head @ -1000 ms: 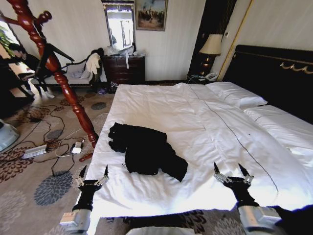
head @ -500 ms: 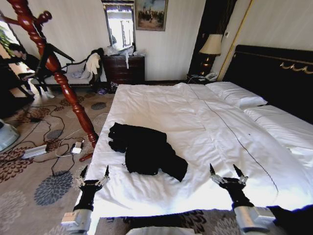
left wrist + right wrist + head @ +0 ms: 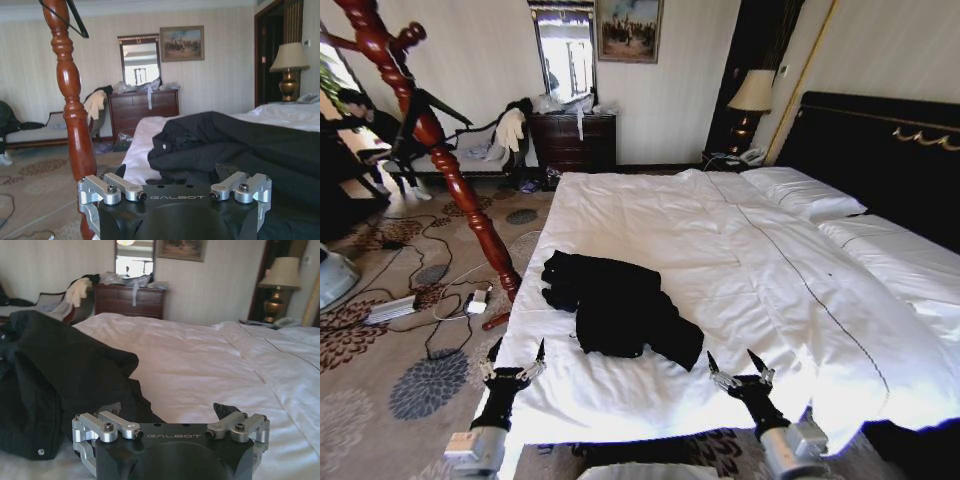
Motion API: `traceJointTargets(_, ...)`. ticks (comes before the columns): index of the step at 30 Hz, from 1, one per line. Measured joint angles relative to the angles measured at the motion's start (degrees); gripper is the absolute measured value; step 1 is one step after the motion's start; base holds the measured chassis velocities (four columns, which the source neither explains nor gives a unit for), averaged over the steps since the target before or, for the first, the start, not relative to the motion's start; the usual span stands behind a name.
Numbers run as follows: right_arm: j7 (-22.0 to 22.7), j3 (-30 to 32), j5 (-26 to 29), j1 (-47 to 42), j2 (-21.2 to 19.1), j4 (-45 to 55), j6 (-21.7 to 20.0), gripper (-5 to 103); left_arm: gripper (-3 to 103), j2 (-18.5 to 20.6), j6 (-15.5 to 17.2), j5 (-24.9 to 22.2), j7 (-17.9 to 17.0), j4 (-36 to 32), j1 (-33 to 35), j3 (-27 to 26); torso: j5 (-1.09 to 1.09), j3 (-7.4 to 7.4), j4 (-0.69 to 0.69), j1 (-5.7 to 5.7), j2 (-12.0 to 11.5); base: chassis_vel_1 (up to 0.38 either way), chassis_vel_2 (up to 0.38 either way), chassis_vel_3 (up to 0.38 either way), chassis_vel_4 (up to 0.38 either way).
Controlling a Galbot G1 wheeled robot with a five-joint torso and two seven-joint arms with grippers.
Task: Pick up the clothes from the bed and hang them on the clothes hanger.
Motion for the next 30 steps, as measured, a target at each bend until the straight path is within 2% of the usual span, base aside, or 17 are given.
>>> traceJointTargets(2,-0.19,0.20,2.21,3.02,-4.93,-2.01,-0.83,100,100,-0.74,-0.93,0.68,0.37,-0.02,1.46,0.03,0.03,0.00,0.03,0.00,0.00,0.000,0.000,0.000,0.000)
traceJointTargets(3,-0.19,0.20,2.21,3.02,-4.93,-2.01,-0.83,100,100,-0.74,-0.93,0.68,0.37,-0.02,1.46,0.03,0.03,0.00,0.03,0.00,0.00,0.000,0.000,0.000,0.000)
traceJointTargets(8,-0.20,0.73,15.18,10.17,-15.43,-3.56,-3.95,100,100,-1.20,-2.02,2.11,0.08,-1.04,4.07,0.18,0.00,0.01,0.01,0.01,0.00,0.000,0.000,0.000,0.000)
traceJointTargets(9,-0.20,0.73,15.18,10.17,-15.43,-3.56,-3.95,100,100,-1.20,-2.02,2.11,0.08,-1.04,4.07,0.18,0.00,0.01,0.01,0.01,0.00,0.000,0.000,0.000,0.000)
traceJointTargets(12,-1.08,-2.54,16.02,15.77,-19.50,-4.25,-5.41,100,100,-2.22,-2.03,3.40,-0.55,-1.38,4.45,0.28,-0.01,0.01,-0.01,0.00,0.00,0.000,0.000,0.000,0.000)
traceJointTargets(17,-2.16,-8.61,16.11,24.59,-21.50,-7.20,-7.19,100,100,-3.69,-2.03,4.66,-0.86,-1.29,4.98,0.23,0.00,0.01,0.00,0.01,0.00,0.000,0.000,0.000,0.000)
traceJointTargets(21,-1.67,-19.16,17.98,35.98,-21.71,-10.82,-9.34,100,100,-4.79,-2.55,5.89,-1.55,-0.04,6.00,0.15,0.00,0.01,0.01,0.01,-0.01,0.000,0.000,0.000,0.000)
traceJointTargets(22,-1.67,-19.16,17.98,35.98,-21.71,-10.82,-9.34,100,100,-4.79,-2.55,5.89,-1.55,-0.04,6.00,0.15,0.00,0.01,0.01,0.01,-0.01,0.000,0.000,0.000,0.000)
traceJointTargets(26,-0.50,-28.91,16.47,44.58,-18.67,-14.03,-11.27,100,100,-5.41,-3.85,6.59,-1.67,1.10,7.11,0.35,-0.01,0.01,0.01,0.01,-0.01,0.000,0.000,0.000,0.000)
traceJointTargets(30,0.92,-31.97,14.95,46.58,-15.60,-16.43,-12.92,100,100,-5.50,-4.74,6.51,-1.68,1.85,7.78,0.17,-0.01,0.01,0.00,0.01,-0.01,0.000,0.000,0.000,0.000)
